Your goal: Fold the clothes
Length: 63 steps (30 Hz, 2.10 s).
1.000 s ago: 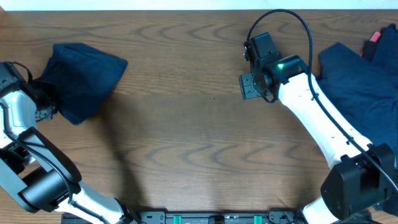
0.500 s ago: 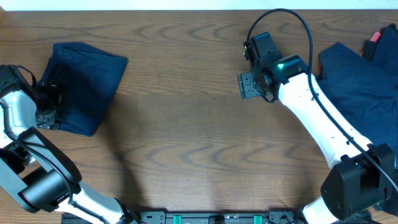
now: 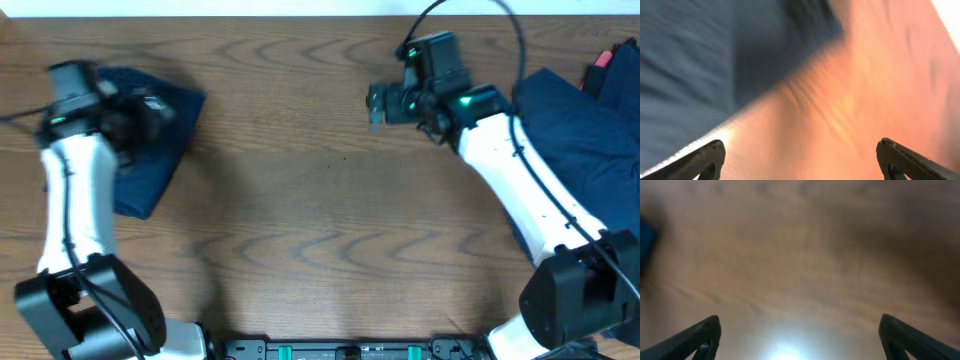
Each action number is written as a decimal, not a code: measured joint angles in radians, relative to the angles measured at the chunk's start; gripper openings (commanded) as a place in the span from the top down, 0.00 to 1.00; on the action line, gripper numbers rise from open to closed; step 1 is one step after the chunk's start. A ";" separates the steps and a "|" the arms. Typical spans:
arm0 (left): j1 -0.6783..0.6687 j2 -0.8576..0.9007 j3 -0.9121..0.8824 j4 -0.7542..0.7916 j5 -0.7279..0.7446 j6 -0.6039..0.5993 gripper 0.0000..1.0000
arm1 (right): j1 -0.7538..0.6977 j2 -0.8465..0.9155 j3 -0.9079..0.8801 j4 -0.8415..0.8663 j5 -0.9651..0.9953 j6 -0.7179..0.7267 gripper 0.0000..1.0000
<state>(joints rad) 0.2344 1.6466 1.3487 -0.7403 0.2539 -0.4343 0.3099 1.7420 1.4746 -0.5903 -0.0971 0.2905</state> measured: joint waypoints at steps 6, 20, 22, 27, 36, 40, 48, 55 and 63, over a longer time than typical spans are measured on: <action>-0.250 0.003 -0.001 -0.165 -0.046 0.135 0.02 | -0.142 0.000 0.000 -0.047 -0.039 0.019 0.01; -0.324 -0.002 -0.002 -0.527 -0.183 0.207 0.02 | -0.393 -0.047 -0.003 -0.444 0.040 -0.008 0.01; -0.324 -0.019 -0.002 -0.502 -0.192 0.208 0.02 | -0.388 -0.076 -0.008 -0.446 0.049 -0.018 0.01; -0.324 -0.170 -0.005 -0.435 -0.203 0.229 0.02 | -0.365 -0.226 -0.100 -0.370 0.072 -0.036 0.01; -0.341 -0.577 -0.113 -0.289 -0.215 0.249 0.02 | -0.305 -0.721 -0.506 -0.165 0.092 -0.035 0.01; -0.343 -0.788 -0.270 -0.230 -0.253 0.251 0.02 | -0.305 -0.911 -0.628 -0.161 0.139 -0.013 0.01; -0.343 -1.058 -0.472 -0.157 -0.301 0.251 0.02 | -0.305 -1.109 -0.673 -0.161 0.179 -0.005 0.01; -0.343 -1.066 -0.477 -0.192 -0.311 0.251 0.02 | -0.305 -1.107 -0.674 -0.161 0.183 -0.005 0.01; -0.343 -1.066 -0.477 -0.193 -0.313 0.251 0.02 | -0.305 -1.107 -0.674 -0.162 0.184 -0.005 0.01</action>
<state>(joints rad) -0.1085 0.5804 0.8719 -0.9337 -0.0593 -0.1833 0.0051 0.6346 0.8009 -0.7521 0.0868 0.2855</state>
